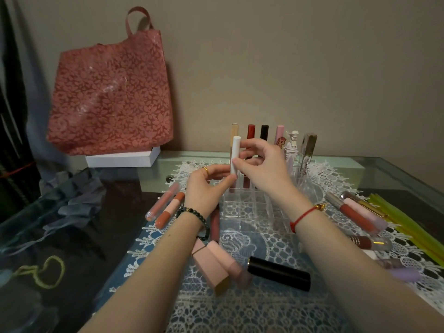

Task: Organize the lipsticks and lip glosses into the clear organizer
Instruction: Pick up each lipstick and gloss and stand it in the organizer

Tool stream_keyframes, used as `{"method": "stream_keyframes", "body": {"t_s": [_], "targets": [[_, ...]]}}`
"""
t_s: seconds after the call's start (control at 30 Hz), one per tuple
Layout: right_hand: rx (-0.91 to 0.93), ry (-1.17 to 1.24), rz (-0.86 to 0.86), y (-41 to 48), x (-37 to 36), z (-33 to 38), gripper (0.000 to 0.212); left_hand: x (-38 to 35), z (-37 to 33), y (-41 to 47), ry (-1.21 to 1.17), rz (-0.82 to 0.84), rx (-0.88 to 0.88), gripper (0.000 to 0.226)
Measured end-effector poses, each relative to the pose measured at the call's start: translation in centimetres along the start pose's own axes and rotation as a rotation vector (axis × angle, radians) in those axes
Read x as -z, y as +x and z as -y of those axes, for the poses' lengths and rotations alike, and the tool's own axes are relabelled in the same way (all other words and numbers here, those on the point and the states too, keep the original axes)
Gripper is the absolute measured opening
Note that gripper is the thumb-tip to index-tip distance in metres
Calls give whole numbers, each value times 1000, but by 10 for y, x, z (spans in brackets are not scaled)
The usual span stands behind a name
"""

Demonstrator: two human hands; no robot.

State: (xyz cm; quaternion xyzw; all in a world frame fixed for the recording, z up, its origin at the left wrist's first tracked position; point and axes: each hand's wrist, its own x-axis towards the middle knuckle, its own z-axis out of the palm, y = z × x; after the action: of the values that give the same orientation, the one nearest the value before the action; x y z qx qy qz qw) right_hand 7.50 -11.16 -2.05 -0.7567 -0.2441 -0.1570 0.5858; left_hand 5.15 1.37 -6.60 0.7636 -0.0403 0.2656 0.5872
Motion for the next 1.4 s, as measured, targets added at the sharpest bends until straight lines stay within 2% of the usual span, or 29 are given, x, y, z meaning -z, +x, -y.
{"method": "stream_keyframes", "body": {"t_s": [0.77,1.4], "targets": [[-17,-26,13,-1,-2,-7,29,2,2,-3,22,1,-7,19],[-84,-210,125,-2,12,2,25,4,-3,-5,41,5,19,17]]}}
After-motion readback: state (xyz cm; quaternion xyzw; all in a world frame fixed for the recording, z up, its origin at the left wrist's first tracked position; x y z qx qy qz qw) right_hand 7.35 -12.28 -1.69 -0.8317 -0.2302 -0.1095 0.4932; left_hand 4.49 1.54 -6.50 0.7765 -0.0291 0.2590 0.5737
